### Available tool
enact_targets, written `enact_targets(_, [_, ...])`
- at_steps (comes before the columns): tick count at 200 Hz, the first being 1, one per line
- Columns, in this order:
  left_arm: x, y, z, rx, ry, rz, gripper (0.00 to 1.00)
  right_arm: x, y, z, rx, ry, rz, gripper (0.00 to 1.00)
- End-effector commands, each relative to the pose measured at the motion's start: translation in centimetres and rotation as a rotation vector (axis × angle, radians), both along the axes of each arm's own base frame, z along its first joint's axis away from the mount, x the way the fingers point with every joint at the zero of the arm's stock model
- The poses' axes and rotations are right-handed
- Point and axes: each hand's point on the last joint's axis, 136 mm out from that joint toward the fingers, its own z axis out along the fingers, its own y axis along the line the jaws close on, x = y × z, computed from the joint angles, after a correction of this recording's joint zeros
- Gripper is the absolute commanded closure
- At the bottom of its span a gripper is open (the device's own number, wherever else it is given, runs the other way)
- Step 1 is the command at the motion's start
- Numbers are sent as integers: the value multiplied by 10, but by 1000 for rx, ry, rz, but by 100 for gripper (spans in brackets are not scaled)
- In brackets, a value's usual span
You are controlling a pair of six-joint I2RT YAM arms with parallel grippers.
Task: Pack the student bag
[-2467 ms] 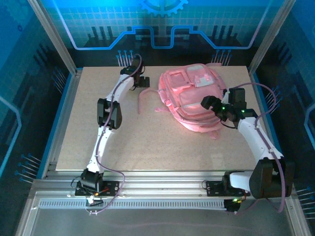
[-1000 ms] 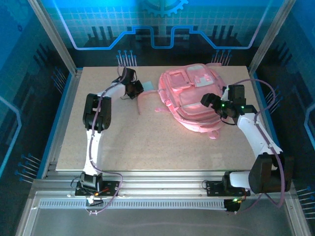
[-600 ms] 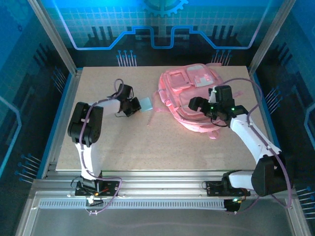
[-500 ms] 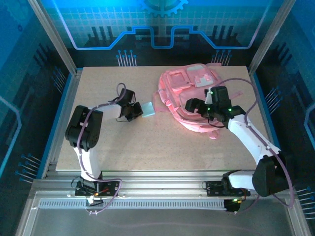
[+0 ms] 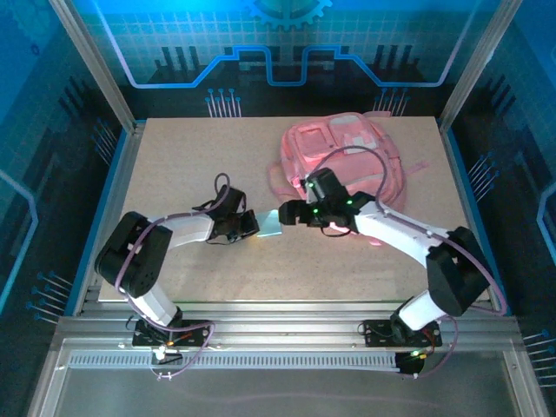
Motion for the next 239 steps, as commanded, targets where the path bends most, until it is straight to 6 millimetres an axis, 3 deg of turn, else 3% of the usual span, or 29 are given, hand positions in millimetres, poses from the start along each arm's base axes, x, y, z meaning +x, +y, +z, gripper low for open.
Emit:
enact_targets(1, [-55,24,-32,108,194,-25,99,6,18,-5,41,11,-39,29])
enact_targets(33, [-49,29,-20,138,141,-42,85,10,31,-30,28,35,-50,46])
enact_targets(69, [-53,28,-42,141,200,-48,89,10,49,-58,18,91,-35,52])
enact_targets(88, [-59,28,-56,135,232,-44,96,9,53,-71,-4,109,-36,53])
enact_targets(122, [-64,28,-63,132,251,-45,100,8,57,-89,-19,140,-40,54])
enact_targets(188, [-63,31,-61,130,242,-41,100,10,30,-98,-140,121,-114,49])
enact_targets(239, [-63,30,-61,122,241,-38,100,6,73,-89,62,165,-28,53])
